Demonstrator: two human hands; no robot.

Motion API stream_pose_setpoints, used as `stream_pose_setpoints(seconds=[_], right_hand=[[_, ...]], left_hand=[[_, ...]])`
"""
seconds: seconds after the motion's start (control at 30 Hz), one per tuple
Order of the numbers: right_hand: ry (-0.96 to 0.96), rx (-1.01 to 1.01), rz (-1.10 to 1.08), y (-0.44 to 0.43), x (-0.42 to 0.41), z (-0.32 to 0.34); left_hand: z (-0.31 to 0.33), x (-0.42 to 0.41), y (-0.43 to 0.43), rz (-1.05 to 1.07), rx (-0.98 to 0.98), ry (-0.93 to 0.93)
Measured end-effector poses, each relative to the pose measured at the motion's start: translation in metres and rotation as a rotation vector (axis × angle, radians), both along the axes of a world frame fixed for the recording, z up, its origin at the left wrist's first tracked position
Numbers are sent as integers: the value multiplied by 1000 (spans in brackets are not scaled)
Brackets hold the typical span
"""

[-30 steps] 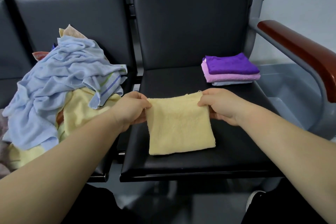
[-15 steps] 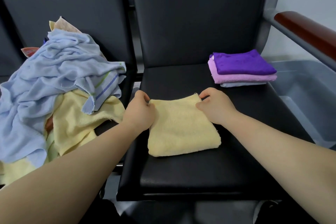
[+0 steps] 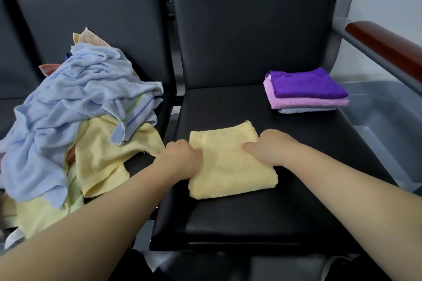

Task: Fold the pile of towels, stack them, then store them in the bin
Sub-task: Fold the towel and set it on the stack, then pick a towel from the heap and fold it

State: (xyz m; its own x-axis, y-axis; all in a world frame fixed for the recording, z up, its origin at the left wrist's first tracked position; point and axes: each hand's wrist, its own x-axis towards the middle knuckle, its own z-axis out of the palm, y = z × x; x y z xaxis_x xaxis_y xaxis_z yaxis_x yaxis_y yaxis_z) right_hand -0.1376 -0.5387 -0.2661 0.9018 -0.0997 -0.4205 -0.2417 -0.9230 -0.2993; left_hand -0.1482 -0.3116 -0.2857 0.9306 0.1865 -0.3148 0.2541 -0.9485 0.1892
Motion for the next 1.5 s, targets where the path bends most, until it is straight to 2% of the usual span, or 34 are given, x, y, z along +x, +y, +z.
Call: stream_pose_setpoints(seconds=[0.1,0.2,0.27,0.4,0.53,0.67,0.87,1.03,1.2,1.37,1.5], right_hand=[[-22,32,20,7,-6,-2],[-59,107,12,7,-8,-2],[-101,231,-37,3,-8,6],[-263,399,-146,-19,-2,34],[-482,391,-210,-65,20,62],[-600,286,-313,-123,62,81],[-597,201,-457,-186,144,61],[-446,135,-556,-197,169,20],[-441,99,-605,-187,151,32],[-488,-91,-416,-135,99,56],[-472,-67,-136,-59,62,65]], left_hand=[[2,-2,-7,14,-94,-12],[10,-2,-11,169,-389,-130],[17,-5,-16,226,-555,-255],[42,-2,-46,154,-613,-458],[74,39,-97,55,-680,-546],[94,98,-159,-50,-694,-542],[75,184,-236,-44,-653,-438],[34,218,-245,12,-517,-294],[35,210,-226,110,-594,-287],[52,153,-166,47,-601,-359],[69,105,-88,27,-527,-422]])
